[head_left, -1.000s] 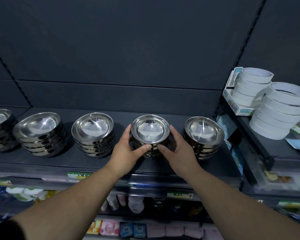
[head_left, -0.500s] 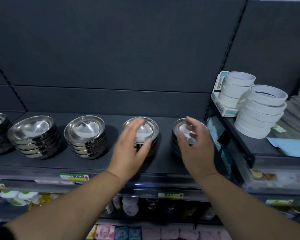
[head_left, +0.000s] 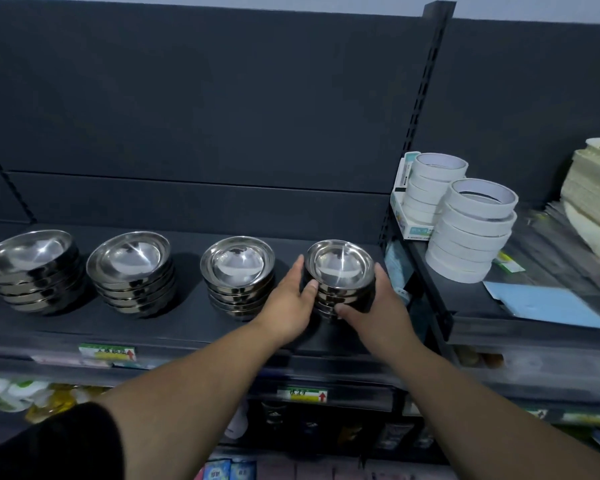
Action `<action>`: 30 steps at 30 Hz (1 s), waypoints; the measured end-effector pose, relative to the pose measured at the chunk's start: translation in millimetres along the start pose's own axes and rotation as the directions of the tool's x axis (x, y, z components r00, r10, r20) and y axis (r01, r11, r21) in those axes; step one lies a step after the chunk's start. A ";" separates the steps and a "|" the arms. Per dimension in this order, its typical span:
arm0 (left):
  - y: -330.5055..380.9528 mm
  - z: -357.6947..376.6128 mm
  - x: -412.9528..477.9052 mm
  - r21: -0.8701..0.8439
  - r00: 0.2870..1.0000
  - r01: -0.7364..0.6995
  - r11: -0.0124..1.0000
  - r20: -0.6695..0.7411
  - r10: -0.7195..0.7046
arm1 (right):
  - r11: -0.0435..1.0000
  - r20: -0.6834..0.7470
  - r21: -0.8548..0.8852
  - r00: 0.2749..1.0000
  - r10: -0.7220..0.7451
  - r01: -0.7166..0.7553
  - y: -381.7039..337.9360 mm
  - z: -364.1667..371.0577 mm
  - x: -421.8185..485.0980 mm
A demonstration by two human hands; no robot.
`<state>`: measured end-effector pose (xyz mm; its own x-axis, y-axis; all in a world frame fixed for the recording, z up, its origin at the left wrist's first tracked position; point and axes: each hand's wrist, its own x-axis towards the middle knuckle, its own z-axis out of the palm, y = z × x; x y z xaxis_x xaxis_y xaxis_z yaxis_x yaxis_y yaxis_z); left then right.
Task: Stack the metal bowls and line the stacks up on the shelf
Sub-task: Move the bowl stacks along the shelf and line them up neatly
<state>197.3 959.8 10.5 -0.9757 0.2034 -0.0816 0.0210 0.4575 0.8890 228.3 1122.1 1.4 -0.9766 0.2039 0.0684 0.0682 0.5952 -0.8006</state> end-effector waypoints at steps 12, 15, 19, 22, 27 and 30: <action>1.1 8.4 0.0 0.029 0.999 0.014 0.999 -0.040 -0.013 | 1.000 0.040 0.002 0.999 0.008 -0.008 10.8 -3.3 5.0; -1.0 7.7 -0.8 0.057 0.999 0.014 0.998 -0.042 -0.012 | 0.999 0.047 0.024 0.998 0.042 -0.043 9.3 -5.1 -0.8; -16.0 11.2 -15.0 0.110 0.997 0.016 0.994 -0.075 -0.008 | 0.987 -0.015 -0.041 0.988 0.156 -0.157 12.2 -3.1 -21.1; -36.6 8.1 -38.1 0.266 0.998 -0.031 0.963 -0.051 0.046 | 0.962 0.022 -0.156 0.973 0.229 -0.223 12.5 9.9 -38.4; -81.5 -37.9 -69.7 0.418 0.994 -0.110 0.902 0.036 0.105 | 0.950 0.092 -0.280 0.981 0.171 -0.139 -11.1 47.0 -63.2; -111.5 -88.0 -93.7 0.437 0.998 -0.059 0.897 0.015 0.058 | 0.962 0.134 -0.257 0.983 0.129 -0.091 -40.3 83.8 -81.1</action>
<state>267.2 813.6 -41.3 -0.9695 0.2425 -0.0368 0.1714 0.7773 0.6053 287.6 1016.5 -21.8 -0.9781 0.1727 -0.1159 0.2070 0.7536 -0.6239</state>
